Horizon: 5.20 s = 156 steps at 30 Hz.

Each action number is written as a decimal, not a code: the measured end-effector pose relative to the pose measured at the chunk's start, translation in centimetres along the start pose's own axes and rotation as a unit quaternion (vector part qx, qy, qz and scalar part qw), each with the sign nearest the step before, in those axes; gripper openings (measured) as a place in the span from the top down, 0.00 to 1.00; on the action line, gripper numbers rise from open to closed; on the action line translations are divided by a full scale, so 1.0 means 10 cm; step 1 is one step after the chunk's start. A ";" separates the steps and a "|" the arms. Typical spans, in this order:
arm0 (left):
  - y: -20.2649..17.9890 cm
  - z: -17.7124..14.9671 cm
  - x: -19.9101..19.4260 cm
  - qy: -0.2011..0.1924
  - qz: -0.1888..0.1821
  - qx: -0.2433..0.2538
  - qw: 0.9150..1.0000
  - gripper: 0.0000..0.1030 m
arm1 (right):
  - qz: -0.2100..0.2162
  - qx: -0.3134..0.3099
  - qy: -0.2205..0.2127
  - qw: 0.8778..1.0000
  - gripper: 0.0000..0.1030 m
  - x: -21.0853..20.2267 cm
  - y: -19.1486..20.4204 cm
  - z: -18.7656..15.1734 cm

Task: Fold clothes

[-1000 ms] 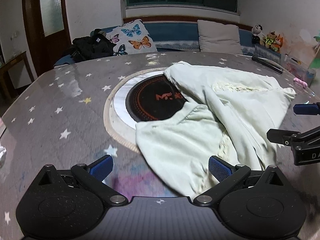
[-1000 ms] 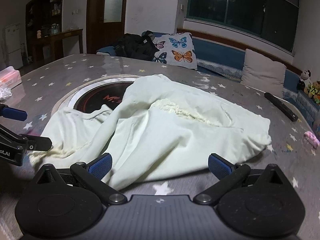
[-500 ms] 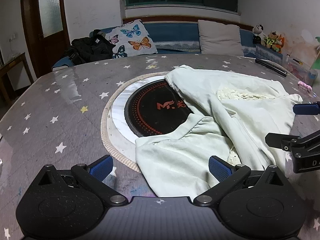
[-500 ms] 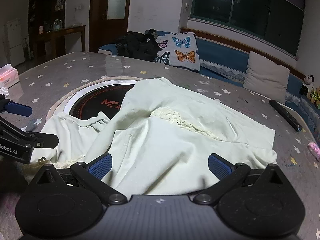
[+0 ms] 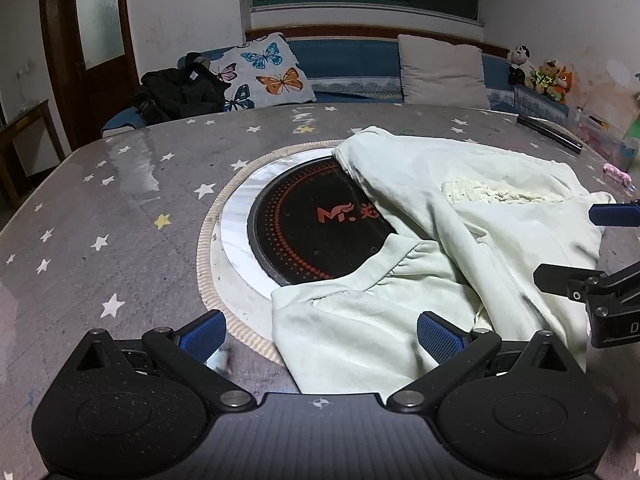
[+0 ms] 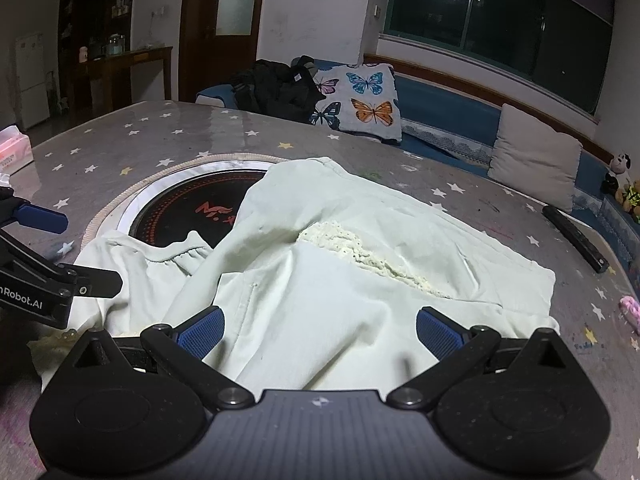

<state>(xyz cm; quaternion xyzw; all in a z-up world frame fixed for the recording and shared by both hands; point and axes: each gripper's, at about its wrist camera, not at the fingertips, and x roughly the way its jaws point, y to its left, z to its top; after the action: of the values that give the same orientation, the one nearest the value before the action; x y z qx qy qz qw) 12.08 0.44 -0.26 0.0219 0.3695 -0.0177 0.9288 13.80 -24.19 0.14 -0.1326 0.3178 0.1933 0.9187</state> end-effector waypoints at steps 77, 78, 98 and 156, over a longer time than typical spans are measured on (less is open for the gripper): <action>-0.02 0.09 0.25 -0.012 -0.040 -0.005 0.999 0.86 | -0.025 0.178 -0.015 0.984 0.99 -0.86 -0.94 -0.53; -0.02 0.08 0.23 -0.014 -0.039 -0.003 0.999 0.86 | -0.027 0.176 -0.005 0.984 0.98 -0.89 -0.94 -0.59; 0.10 0.04 -0.04 -0.031 -0.016 -0.031 0.999 0.87 | 0.038 0.022 0.016 0.999 0.60 0.39 -0.19 0.20; 0.46 -0.52 -0.55 -0.006 0.017 -0.102 0.995 0.88 | -0.280 0.165 0.037 0.945 0.31 -1.32 -1.10 -1.24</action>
<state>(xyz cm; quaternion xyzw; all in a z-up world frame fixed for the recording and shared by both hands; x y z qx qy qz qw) 4.80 5.43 -0.13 -0.0667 0.3637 0.0355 0.9284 2.47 -42.08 0.34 -0.0701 0.3291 -0.1323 0.9323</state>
